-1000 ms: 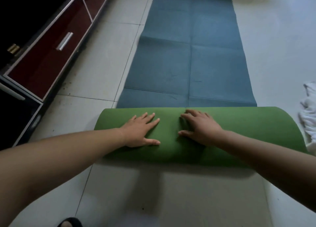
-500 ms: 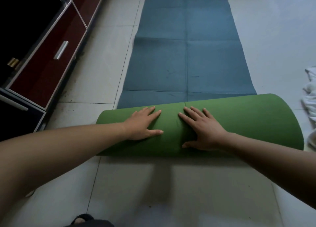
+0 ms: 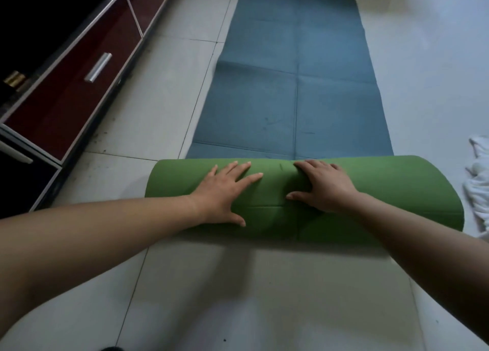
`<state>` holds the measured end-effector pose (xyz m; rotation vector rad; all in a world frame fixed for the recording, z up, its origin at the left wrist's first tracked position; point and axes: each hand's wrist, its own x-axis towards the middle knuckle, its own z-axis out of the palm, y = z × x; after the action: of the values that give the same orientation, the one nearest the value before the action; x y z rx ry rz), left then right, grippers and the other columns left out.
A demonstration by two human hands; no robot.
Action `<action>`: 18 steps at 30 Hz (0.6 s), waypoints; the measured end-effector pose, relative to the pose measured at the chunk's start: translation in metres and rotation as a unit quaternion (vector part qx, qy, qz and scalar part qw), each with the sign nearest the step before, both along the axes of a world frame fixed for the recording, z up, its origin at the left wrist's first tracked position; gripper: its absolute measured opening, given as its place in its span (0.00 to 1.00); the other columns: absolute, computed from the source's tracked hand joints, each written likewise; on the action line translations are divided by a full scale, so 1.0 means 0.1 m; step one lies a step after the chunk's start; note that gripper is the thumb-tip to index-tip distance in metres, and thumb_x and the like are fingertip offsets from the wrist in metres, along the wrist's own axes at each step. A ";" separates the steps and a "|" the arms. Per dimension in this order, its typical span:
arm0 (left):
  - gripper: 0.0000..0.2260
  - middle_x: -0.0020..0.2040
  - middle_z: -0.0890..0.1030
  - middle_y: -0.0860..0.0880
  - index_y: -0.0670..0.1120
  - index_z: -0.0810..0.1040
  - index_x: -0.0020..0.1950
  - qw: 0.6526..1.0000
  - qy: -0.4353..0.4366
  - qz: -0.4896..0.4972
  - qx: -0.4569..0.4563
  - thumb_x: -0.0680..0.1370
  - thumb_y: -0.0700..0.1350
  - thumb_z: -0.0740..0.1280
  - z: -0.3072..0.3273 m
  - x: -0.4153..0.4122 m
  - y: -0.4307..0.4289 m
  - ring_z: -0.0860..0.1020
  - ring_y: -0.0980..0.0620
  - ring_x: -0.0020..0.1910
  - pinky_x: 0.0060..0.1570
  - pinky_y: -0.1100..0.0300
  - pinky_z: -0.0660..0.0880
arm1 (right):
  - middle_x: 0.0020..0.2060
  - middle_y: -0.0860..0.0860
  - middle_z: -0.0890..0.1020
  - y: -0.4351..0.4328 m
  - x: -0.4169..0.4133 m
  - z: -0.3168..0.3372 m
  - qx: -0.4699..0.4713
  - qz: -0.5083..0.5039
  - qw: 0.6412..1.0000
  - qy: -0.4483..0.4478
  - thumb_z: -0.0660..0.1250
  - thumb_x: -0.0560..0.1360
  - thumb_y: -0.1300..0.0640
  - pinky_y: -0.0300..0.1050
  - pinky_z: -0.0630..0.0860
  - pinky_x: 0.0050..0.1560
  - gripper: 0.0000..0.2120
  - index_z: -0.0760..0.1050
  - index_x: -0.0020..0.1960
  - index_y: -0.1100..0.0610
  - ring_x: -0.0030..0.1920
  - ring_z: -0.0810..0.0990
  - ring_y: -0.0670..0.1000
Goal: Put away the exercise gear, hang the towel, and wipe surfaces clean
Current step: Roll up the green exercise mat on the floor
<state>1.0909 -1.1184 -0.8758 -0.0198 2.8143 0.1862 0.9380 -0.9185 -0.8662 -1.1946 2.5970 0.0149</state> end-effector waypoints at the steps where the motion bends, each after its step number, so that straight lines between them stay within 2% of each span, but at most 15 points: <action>1: 0.49 0.78 0.47 0.51 0.60 0.43 0.75 1.000 0.009 0.001 0.004 0.65 0.64 0.72 0.00 -0.02 -0.02 0.48 0.47 0.76 0.73 0.44 0.50 | 0.68 0.49 0.69 -0.01 0.00 0.01 -0.003 -0.001 1.000 0.003 0.62 0.67 0.29 0.51 0.63 0.67 0.40 0.59 0.72 0.48 0.67 0.67 0.52; 4: 0.46 0.75 0.56 0.50 0.58 0.50 0.76 0.999 0.046 -0.002 0.015 0.66 0.60 0.74 0.04 -0.10 -0.10 0.57 0.48 0.73 0.70 0.52 0.60 | 0.64 0.48 0.73 -0.05 0.00 0.03 -0.008 0.003 1.000 0.018 0.62 0.68 0.30 0.50 0.65 0.62 0.35 0.64 0.68 0.48 0.64 0.71 0.52; 6: 0.45 0.73 0.59 0.51 0.57 0.53 0.76 0.998 0.053 0.004 0.037 0.66 0.59 0.74 0.06 -0.13 -0.15 0.60 0.49 0.71 0.67 0.54 0.63 | 0.60 0.48 0.76 -0.06 0.01 0.06 -0.014 0.007 0.999 0.032 0.62 0.68 0.31 0.49 0.66 0.58 0.31 0.66 0.65 0.47 0.61 0.73 0.52; 10: 0.45 0.74 0.60 0.50 0.60 0.53 0.75 0.995 0.048 0.024 0.079 0.65 0.57 0.76 0.07 -0.14 -0.22 0.61 0.49 0.71 0.68 0.55 0.62 | 0.54 0.48 0.78 -0.08 0.04 0.13 -0.020 0.008 0.999 0.049 0.62 0.69 0.32 0.48 0.66 0.49 0.26 0.69 0.59 0.47 0.57 0.75 0.53; 13: 0.43 0.71 0.65 0.53 0.61 0.55 0.74 0.994 0.058 0.025 0.094 0.66 0.55 0.76 0.10 -0.18 -0.27 0.65 0.51 0.68 0.63 0.56 0.66 | 0.51 0.49 0.79 -0.10 0.07 0.19 -0.029 -0.004 0.998 0.055 0.62 0.70 0.33 0.48 0.65 0.44 0.22 0.70 0.54 0.48 0.54 0.76 0.54; 18: 0.40 0.67 0.70 0.55 0.61 0.59 0.73 0.990 0.073 -0.005 0.121 0.67 0.52 0.76 0.16 -0.39 -0.34 0.68 0.51 0.64 0.61 0.54 0.69 | 0.47 0.50 0.80 -0.08 0.06 0.27 -0.027 -0.062 0.997 0.032 0.63 0.70 0.34 0.47 0.69 0.43 0.20 0.72 0.50 0.49 0.50 0.76 0.55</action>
<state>1.0516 -1.1527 -0.8596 0.0650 2.9158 0.5460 0.9441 -0.9265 -0.8393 -1.0648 2.7381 -0.0424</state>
